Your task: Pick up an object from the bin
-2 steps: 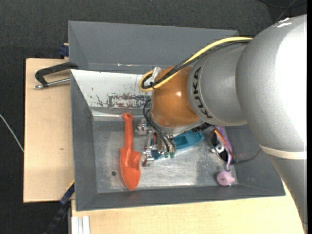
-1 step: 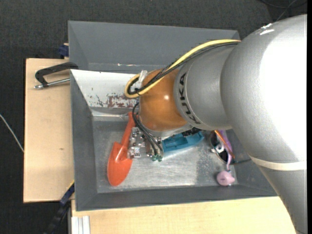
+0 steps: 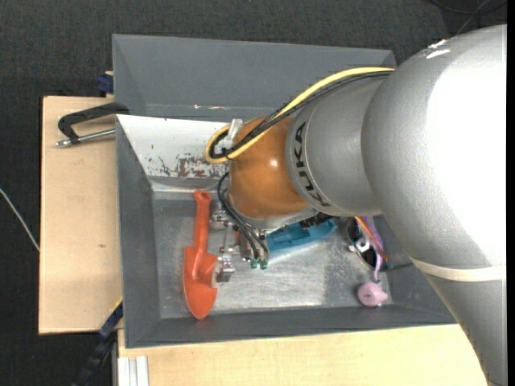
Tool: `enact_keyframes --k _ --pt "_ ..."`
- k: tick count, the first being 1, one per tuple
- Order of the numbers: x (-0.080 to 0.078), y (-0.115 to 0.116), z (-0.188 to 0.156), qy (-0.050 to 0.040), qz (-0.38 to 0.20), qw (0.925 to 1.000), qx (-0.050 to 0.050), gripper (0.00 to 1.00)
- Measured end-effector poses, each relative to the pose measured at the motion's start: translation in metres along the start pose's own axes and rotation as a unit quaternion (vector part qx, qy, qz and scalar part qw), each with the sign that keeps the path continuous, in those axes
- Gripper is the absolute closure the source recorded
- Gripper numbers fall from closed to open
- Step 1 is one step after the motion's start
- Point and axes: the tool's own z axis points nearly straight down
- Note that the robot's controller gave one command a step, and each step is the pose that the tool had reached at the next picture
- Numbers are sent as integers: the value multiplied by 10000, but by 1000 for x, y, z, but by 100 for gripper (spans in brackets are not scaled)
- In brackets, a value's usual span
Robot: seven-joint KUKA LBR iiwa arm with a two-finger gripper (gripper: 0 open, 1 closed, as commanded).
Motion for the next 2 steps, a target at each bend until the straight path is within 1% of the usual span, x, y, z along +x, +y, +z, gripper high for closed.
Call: enact_keyframes --k 1,2 --pt "0 0 0 0 0 10000 0 0" --pt "-3 17 0 4 -682 9977 24 0"
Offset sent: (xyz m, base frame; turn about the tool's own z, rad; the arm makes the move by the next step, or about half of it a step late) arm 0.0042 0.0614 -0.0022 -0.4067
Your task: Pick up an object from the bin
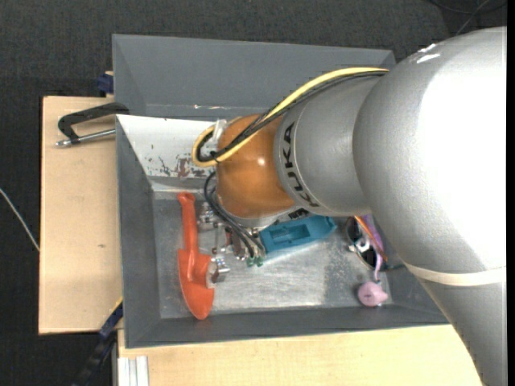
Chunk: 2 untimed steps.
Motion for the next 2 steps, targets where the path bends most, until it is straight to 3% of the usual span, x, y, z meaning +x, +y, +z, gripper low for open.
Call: enact_keyframes --k 1,2 --pt "9 21 -1 -16 -1159 9933 -33 0" --pt "-23 46 -1 169 1685 9855 70 100"
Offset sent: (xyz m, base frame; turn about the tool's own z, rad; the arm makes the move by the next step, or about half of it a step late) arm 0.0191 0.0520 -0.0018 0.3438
